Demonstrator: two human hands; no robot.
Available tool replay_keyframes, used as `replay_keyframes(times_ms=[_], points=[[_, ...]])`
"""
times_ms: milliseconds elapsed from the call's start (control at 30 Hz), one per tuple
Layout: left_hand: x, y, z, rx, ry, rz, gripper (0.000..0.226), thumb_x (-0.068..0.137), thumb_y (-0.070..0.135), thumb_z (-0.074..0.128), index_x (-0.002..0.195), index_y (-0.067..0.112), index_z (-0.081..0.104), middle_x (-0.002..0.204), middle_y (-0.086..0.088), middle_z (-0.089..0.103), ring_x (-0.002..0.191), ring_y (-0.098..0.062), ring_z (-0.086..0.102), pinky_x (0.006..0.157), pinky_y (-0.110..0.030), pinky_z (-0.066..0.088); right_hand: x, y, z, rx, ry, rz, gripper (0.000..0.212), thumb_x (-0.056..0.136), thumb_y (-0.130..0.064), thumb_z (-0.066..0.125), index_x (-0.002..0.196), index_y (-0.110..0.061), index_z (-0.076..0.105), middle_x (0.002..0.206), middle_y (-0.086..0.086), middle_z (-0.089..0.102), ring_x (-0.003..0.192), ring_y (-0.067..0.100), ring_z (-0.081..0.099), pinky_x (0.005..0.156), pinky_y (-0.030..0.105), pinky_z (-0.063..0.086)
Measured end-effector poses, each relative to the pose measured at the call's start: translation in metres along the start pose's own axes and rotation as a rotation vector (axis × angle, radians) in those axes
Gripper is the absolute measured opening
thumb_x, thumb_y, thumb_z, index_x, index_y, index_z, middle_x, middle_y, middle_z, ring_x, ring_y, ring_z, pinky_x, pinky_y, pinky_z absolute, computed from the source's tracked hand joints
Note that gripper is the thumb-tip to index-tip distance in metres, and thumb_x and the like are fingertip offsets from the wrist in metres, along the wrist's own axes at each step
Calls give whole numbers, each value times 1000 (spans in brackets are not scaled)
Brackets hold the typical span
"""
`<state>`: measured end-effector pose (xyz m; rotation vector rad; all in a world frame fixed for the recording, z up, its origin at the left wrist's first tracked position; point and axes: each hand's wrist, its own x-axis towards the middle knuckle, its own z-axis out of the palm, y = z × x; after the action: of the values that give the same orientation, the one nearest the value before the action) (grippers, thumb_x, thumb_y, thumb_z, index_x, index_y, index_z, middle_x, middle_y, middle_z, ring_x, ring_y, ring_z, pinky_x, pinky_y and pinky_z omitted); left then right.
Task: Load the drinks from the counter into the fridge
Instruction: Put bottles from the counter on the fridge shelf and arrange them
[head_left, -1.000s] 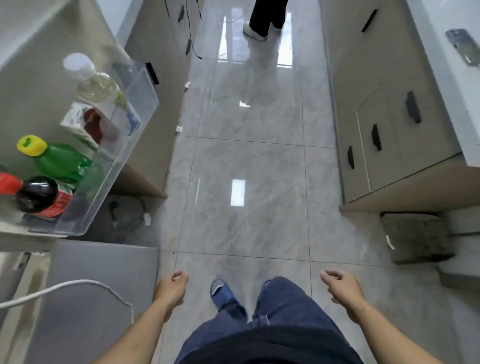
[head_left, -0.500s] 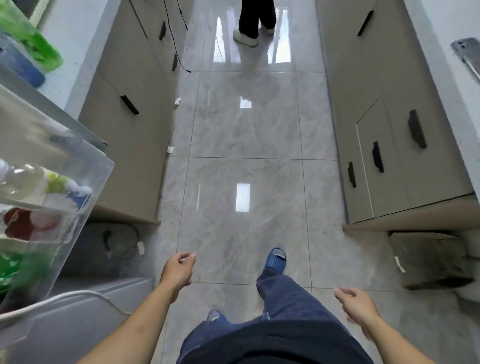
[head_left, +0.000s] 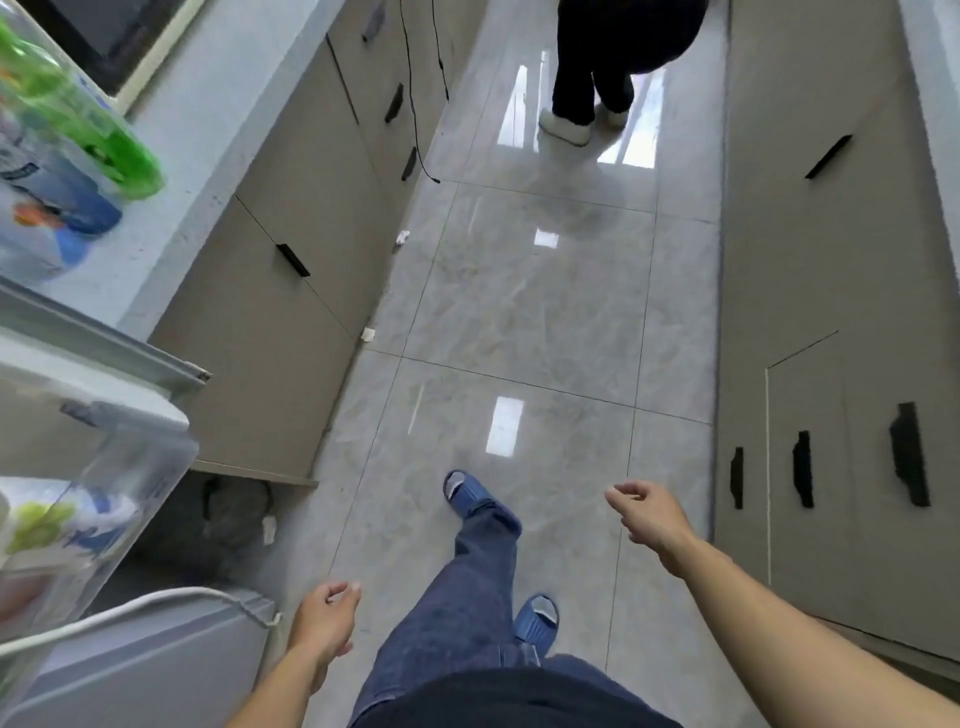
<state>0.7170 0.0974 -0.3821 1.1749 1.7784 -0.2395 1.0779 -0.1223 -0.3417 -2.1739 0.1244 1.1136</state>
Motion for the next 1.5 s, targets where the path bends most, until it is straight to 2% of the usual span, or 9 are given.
replay_keyframes(times_ms=[200, 333, 467, 633, 867, 967, 1067, 1200, 1500], points=[[37, 77, 14, -81, -1, -64, 27, 97, 28, 58, 116, 9, 63, 123, -18, 63, 103, -39, 61, 82, -44, 56, 64, -93, -4, -109, -19, -45, 28, 91, -35, 67, 107, -12, 68, 85, 0, 63, 75, 16, 56, 72, 31, 46], [50, 154, 10, -157, 16, -7, 16, 97, 30, 59, 101, 16, 65, 108, -10, 68, 91, -30, 64, 75, -38, 57, 93, -141, -8, -198, -13, -66, 25, 92, -31, 67, 106, -10, 69, 83, 0, 64, 71, 15, 55, 71, 32, 46], [64, 231, 1, -286, 13, 65, 19, 97, 31, 58, 111, 20, 62, 105, -7, 67, 80, -22, 61, 60, -26, 50, 128, -183, -9, -307, -47, -43, 27, 92, -35, 67, 109, -14, 66, 90, 2, 65, 80, 18, 57, 79, 36, 50], [75, 287, 1, -423, 61, 65, 19, 96, 38, 59, 111, 27, 60, 110, 1, 65, 92, -20, 65, 71, -33, 57, 181, -236, -5, -459, -64, -83, 24, 86, -32, 73, 98, -12, 73, 72, -1, 63, 66, 18, 54, 70, 31, 47], [57, 326, 8, -552, 218, -73, 7, 96, 37, 57, 100, 32, 60, 111, 2, 64, 94, -18, 64, 76, -36, 59, 256, -338, 18, -633, -216, -160, 19, 83, -25, 77, 84, -6, 72, 75, 10, 68, 71, 25, 60, 78, 37, 53], [44, 332, 20, -619, 309, -205, 28, 97, 35, 57, 118, 18, 60, 119, -5, 64, 101, -25, 64, 66, -30, 56, 284, -387, 36, -684, -283, -247, 21, 81, -18, 80, 87, 2, 74, 82, 13, 71, 75, 23, 61, 78, 32, 48], [32, 336, 33, -671, 404, -297, 32, 96, 32, 60, 117, 9, 64, 114, -13, 67, 91, -28, 65, 55, -28, 55, 301, -435, 63, -753, -357, -307, 22, 82, -19, 79, 92, 0, 74, 73, 10, 69, 71, 23, 61, 72, 30, 49], [20, 343, 44, -699, 490, -381, 32, 96, 28, 62, 119, 7, 67, 120, -14, 67, 102, -31, 65, 76, -34, 57, 304, -489, 107, -844, -466, -428, 22, 86, -23, 75, 98, -4, 73, 60, 1, 57, 60, 21, 52, 58, 25, 40], [34, 386, -24, -916, 693, -288, 24, 93, 21, 60, 116, 19, 65, 116, -3, 67, 102, -20, 64, 91, -39, 54, 208, -583, 246, -893, -803, -748, 11, 94, -27, 63, 89, -17, 65, 68, -4, 57, 63, 13, 50, 59, 25, 41]])
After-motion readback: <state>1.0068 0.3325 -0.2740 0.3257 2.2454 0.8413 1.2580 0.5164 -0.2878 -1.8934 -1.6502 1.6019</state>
